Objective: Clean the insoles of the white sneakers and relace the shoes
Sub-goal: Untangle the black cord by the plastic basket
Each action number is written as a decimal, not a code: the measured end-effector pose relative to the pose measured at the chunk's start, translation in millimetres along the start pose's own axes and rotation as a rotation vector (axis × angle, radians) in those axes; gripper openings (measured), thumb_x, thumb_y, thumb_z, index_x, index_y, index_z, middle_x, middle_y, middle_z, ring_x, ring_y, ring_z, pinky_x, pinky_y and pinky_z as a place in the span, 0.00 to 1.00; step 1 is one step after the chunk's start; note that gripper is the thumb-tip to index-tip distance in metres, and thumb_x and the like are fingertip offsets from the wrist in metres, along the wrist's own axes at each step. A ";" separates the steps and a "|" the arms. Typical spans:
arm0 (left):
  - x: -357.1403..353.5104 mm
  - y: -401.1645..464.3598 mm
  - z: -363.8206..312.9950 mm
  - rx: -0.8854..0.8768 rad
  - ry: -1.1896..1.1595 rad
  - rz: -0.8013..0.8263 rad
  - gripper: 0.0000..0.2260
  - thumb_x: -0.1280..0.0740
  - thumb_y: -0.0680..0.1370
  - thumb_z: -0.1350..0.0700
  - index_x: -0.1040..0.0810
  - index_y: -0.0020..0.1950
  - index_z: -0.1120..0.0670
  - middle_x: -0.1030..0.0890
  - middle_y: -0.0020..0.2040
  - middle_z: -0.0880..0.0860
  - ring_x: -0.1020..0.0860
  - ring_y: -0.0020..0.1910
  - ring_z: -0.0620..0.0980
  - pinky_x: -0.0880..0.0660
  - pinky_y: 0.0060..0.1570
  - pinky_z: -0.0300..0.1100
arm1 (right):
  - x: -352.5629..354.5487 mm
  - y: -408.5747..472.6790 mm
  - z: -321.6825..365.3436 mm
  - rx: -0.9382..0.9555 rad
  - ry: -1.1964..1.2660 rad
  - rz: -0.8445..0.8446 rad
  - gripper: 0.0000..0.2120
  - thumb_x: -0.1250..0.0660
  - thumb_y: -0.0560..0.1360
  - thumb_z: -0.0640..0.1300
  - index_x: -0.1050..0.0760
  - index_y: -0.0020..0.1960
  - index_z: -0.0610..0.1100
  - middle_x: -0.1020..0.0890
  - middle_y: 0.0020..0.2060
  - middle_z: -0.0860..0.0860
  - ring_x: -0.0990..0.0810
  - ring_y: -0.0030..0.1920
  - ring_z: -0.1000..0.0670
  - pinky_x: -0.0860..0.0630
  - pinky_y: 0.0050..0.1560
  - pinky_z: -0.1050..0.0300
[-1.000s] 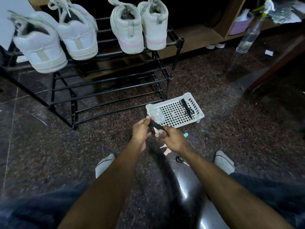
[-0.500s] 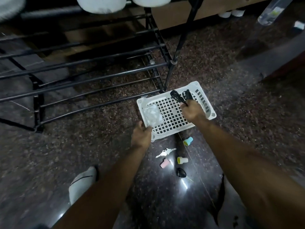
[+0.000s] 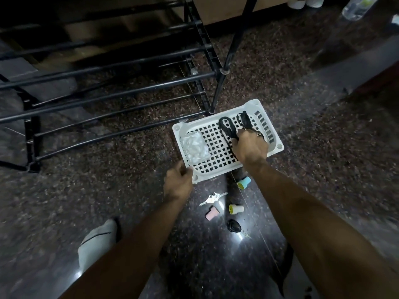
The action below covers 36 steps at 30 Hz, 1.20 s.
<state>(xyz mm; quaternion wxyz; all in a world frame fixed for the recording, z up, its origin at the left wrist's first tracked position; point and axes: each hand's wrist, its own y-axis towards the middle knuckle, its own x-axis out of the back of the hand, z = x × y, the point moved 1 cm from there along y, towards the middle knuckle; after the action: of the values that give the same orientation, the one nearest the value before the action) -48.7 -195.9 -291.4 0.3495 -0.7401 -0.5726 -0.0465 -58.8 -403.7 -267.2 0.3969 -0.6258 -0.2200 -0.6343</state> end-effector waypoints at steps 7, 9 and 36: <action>8.2 -23.3 4.7 0.082 -0.096 -0.167 0.11 0.34 0.79 0.55 0.20 0.60 0.54 0.17 0.53 0.54 0.20 0.51 0.53 0.25 0.48 0.43 | -0.7 -58.8 -22.3 -0.032 0.424 -0.327 0.13 0.42 0.79 0.52 0.23 0.52 0.44 0.18 0.44 0.45 0.19 0.41 0.43 0.27 0.41 0.55; 12.4 -41.5 11.4 0.136 -0.049 -0.213 0.08 0.35 0.79 0.56 0.18 0.55 0.54 0.16 0.51 0.56 0.20 0.48 0.54 0.31 0.43 0.40 | -13.1 -86.6 -36.9 -0.167 0.581 -0.382 0.16 0.43 0.77 0.54 0.24 0.48 0.44 0.18 0.36 0.43 0.20 0.35 0.42 0.25 0.36 0.53; 3.2 -81.3 31.1 -0.533 0.511 0.281 0.11 0.33 0.75 0.47 0.21 0.54 0.50 0.17 0.45 0.50 0.19 0.41 0.54 0.23 0.39 0.45 | -31.5 -126.7 -34.3 -0.126 0.668 -0.061 0.11 0.32 0.74 0.51 0.31 0.51 0.48 0.20 0.36 0.49 0.21 0.37 0.43 0.23 0.41 0.50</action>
<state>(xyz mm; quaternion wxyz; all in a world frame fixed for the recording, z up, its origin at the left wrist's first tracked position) -129.5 -167.3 -275.5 0.2794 -0.8406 -0.3281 -0.3281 -181.8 -348.7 -274.3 0.3883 -0.3998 -0.0568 -0.8283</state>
